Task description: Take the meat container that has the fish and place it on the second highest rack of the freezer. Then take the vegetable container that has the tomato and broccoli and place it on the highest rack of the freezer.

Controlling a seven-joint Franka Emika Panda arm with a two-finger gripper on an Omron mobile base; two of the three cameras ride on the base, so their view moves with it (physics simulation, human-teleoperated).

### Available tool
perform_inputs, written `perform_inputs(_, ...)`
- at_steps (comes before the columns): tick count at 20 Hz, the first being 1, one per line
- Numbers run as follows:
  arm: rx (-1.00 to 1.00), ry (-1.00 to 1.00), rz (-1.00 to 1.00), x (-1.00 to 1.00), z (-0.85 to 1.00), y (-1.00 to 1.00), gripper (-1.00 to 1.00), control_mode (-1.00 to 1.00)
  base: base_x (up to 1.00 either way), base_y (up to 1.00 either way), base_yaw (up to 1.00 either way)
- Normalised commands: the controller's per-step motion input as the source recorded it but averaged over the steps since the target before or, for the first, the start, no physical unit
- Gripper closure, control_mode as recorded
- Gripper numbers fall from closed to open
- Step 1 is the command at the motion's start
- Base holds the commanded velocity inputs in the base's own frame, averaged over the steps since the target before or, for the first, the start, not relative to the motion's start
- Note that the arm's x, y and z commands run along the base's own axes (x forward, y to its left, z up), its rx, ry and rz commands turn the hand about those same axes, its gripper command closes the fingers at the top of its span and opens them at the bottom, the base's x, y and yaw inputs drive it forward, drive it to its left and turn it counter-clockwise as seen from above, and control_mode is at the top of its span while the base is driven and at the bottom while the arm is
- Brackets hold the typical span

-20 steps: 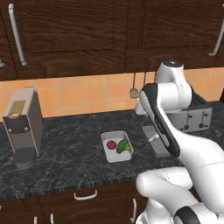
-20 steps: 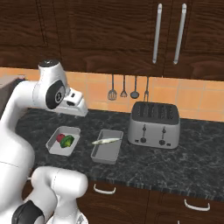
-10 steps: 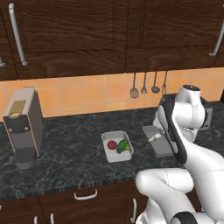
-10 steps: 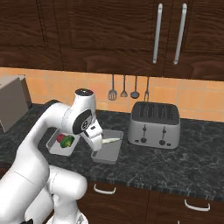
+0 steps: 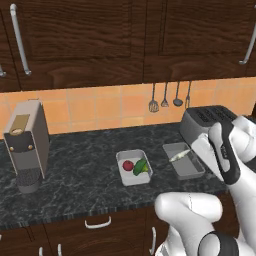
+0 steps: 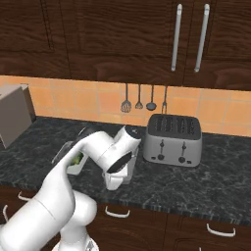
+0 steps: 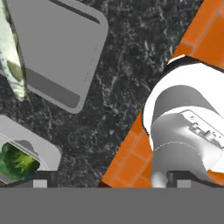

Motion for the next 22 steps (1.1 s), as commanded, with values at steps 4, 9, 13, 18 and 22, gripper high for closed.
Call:
perform_inputs(4, 0.13, 0.05, -0.11, 0.04, -0.56, -0.01, -1.0, -1.0, 0.0, 0.0, 0.0)
perform_inputs(9, -0.01, 0.01, 0.0, 0.4, -0.33, -0.18, -1.0, -1.0, 0.0, 0.0, 0.0)
perform_inputs(13, -0.01, 0.08, 0.0, 0.65, -0.29, -0.22, -1.0, -1.0, 0.0, 0.0, 0.0)
perform_inputs(18, 0.0, 0.14, 0.0, 0.51, -0.3, -0.18, -1.0, -1.0, 0.0, 0.0, 0.0)
perform_inputs(22, 0.0, 0.13, 0.0, 0.12, -0.3, -0.04, -1.0, -1.0, 0.0, 0.0, 0.0)
